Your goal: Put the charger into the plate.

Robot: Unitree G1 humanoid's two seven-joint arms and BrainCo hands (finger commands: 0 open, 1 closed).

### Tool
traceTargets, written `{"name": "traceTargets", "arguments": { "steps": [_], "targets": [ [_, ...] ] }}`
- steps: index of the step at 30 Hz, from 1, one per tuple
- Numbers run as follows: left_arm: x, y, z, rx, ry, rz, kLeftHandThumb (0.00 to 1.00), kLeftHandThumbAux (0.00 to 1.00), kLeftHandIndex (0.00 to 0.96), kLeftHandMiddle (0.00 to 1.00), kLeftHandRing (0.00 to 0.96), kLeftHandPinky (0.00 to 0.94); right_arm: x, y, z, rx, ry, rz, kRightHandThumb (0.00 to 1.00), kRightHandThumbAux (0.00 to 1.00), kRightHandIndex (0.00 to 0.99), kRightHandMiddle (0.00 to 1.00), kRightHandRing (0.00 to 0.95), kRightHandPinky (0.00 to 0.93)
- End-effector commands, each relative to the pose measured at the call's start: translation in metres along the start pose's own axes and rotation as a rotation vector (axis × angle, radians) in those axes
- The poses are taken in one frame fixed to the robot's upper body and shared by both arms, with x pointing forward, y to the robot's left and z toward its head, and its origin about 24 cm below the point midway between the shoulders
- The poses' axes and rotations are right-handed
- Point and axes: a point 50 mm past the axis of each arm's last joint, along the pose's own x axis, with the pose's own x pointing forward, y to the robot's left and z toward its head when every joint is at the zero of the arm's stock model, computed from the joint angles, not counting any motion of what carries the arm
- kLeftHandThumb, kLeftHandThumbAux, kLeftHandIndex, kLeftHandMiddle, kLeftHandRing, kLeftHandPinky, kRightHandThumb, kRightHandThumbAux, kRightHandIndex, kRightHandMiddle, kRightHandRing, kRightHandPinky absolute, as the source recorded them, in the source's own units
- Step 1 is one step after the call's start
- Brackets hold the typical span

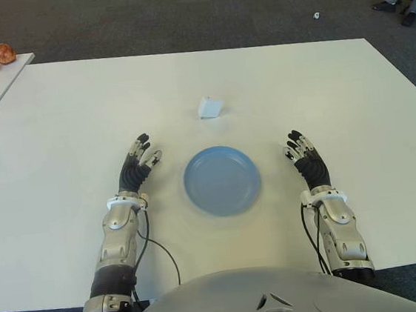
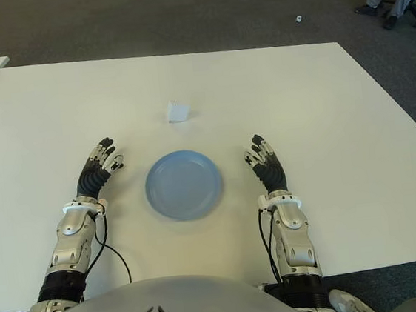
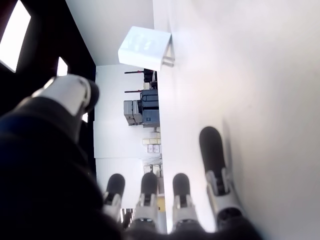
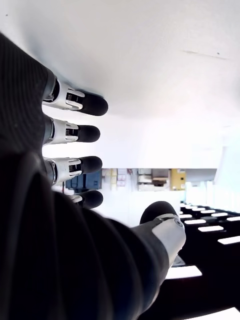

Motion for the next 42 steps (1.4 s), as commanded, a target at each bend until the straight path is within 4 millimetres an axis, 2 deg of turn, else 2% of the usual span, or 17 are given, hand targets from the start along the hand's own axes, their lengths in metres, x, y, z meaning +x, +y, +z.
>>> {"name": "traceTargets", "arguments": {
  "steps": [1, 6, 13, 18, 20, 25, 27, 33, 42],
  "targets": [
    [-0.002, -0.005, -0.013, -0.007, 0.089, 0.003, 0.044, 0.656, 0.009, 0.052, 0.037, 0.051, 0.0, 0.004, -0.005, 0.007, 0.029, 0.011, 0.0, 0.637, 0.007, 0.059, 0.041, 0.024],
    [0.01, -0.012, -0.001, 0.001, 0.07, 0.014, 0.046, 0.646, 0.014, 0.066, 0.047, 0.064, -0.001, 0.004, -0.005, -0.001, 0.033, 0.015, 0.0, 0.634, 0.004, 0.056, 0.038, 0.02],
    [0.045, -0.019, 0.025, 0.048, 0.059, 0.028, 0.059, 0.625, 0.035, 0.081, 0.064, 0.085, -0.002, 0.005, -0.005, -0.014, 0.036, 0.016, 0.0, 0.63, 0.003, 0.057, 0.04, 0.026],
    [0.062, -0.022, 0.04, 0.117, 0.054, 0.011, 0.057, 0.614, 0.033, 0.06, 0.048, 0.062, -0.003, 0.005, -0.004, -0.014, 0.036, 0.014, 0.0, 0.628, 0.004, 0.059, 0.041, 0.029],
    [0.068, -0.023, 0.046, 0.218, 0.027, 0.005, 0.058, 0.619, 0.032, 0.052, 0.042, 0.054, -0.003, 0.005, -0.004, -0.013, 0.036, 0.013, 0.0, 0.629, 0.005, 0.06, 0.042, 0.03],
    [0.068, -0.029, 0.064, 0.692, -0.129, -0.027, 0.059, 0.624, 0.021, 0.029, 0.024, 0.033, -0.004, 0.005, -0.003, -0.015, 0.035, 0.006, 0.0, 0.63, 0.007, 0.064, 0.046, 0.036],
    [0.072, -0.029, 0.067, 0.764, -0.135, -0.05, 0.052, 0.628, 0.009, 0.013, 0.01, 0.015, -0.005, 0.005, -0.003, -0.017, 0.034, 0.006, 0.0, 0.631, 0.009, 0.066, 0.048, 0.036],
    [0.084, -0.031, 0.08, 0.784, -0.13, -0.097, 0.055, 0.641, 0.0, 0.001, 0.0, 0.001, -0.007, 0.004, -0.005, -0.021, 0.032, 0.01, 0.0, 0.634, 0.01, 0.065, 0.047, 0.028],
    [0.092, -0.038, 0.086, 0.762, -0.118, -0.127, 0.049, 0.628, 0.0, 0.0, 0.0, 0.0, -0.008, 0.004, -0.005, -0.027, 0.028, 0.015, 0.0, 0.643, 0.008, 0.072, 0.053, 0.033]
  ]
}}
